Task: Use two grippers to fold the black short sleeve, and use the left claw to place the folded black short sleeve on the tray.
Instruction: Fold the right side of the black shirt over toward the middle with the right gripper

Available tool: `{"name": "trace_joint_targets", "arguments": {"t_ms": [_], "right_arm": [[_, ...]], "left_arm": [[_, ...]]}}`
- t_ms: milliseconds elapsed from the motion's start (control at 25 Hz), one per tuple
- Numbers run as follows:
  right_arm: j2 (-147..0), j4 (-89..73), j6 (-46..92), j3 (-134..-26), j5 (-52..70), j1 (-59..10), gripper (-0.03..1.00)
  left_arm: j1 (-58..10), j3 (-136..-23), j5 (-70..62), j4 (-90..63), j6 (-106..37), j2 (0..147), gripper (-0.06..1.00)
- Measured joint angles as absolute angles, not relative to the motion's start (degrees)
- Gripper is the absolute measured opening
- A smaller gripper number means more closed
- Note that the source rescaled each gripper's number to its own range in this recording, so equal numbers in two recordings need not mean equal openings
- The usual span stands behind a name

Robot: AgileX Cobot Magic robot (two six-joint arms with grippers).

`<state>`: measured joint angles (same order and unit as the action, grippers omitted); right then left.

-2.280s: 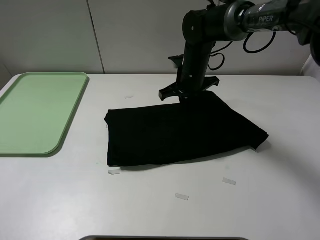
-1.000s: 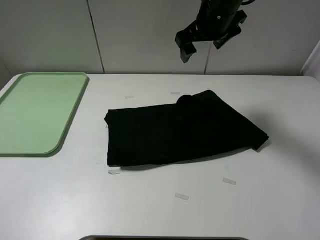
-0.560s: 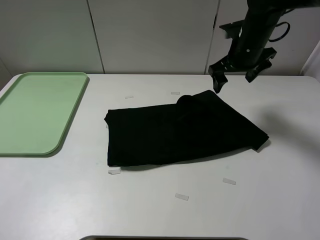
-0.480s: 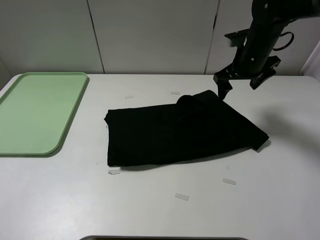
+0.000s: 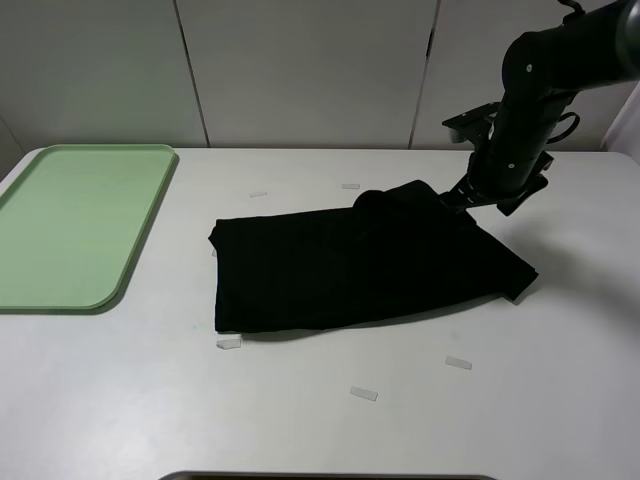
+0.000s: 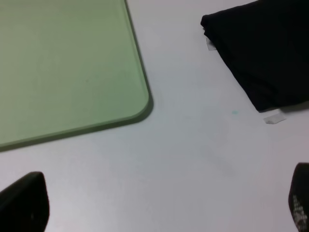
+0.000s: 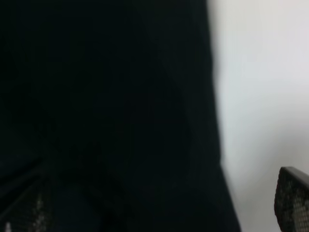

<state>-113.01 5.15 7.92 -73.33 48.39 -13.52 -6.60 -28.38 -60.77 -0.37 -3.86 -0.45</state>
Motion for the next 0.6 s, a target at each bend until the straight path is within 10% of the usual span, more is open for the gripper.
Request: {"name": "trace_joint_targets", "arguments": {"t_ms": [600], "right_arm": [[-113.01, 12.09, -2.80, -69.68, 42.66, -13.33, 1.00]], "left_arm": [[-6.60, -28.38, -60.73, -0.37, -3.86, -0.45, 1.00]]}}
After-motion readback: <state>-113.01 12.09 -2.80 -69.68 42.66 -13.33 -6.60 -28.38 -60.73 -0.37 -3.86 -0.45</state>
